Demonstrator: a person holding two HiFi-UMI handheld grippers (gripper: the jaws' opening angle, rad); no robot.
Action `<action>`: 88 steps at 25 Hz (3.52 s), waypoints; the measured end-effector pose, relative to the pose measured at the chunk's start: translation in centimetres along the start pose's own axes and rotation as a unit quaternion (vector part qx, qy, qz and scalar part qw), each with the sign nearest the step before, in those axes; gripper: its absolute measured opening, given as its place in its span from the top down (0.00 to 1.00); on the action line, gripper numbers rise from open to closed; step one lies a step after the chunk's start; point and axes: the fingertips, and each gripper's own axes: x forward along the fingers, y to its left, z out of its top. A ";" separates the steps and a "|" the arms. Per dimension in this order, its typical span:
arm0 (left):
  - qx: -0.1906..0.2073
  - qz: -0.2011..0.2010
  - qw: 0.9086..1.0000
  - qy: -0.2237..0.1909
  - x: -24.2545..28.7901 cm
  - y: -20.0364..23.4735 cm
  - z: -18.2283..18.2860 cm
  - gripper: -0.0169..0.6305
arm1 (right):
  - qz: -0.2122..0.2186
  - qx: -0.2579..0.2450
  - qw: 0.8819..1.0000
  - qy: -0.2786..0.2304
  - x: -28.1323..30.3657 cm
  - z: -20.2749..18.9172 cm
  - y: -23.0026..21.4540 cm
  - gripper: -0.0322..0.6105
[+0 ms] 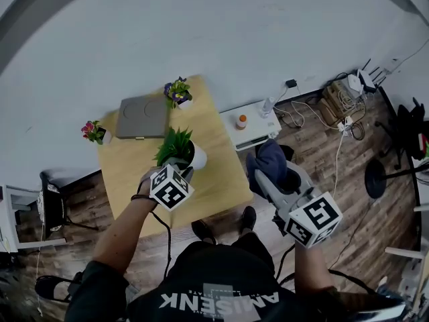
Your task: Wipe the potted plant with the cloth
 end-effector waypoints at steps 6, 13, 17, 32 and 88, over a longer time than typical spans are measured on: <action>-0.079 -0.044 0.992 -0.084 -5.4 -0.7 3.1 0.94 | 0.019 -0.018 1.000 -0.016 1.1 1.8 2.0 0.75; -0.159 -0.091 0.966 -0.184 -12.0 -0.8 5.7 0.95 | 0.047 -0.041 0.997 -0.035 2.6 4.1 5.1 0.75; -0.179 -0.099 0.953 -0.223 -15.0 -0.9 6.6 0.95 | 0.074 -0.059 0.994 -0.048 3.5 5.8 7.8 0.75; -0.183 -0.089 0.934 -0.292 -20.4 -2.5 9.0 0.96 | 0.155 -0.121 0.980 -0.040 7.5 7.5 15.4 0.75; 0.036 0.048 0.961 -0.270 -21.7 -5.2 11.1 0.96 | 0.129 -0.006 0.991 -0.019 6.6 4.9 4.3 0.75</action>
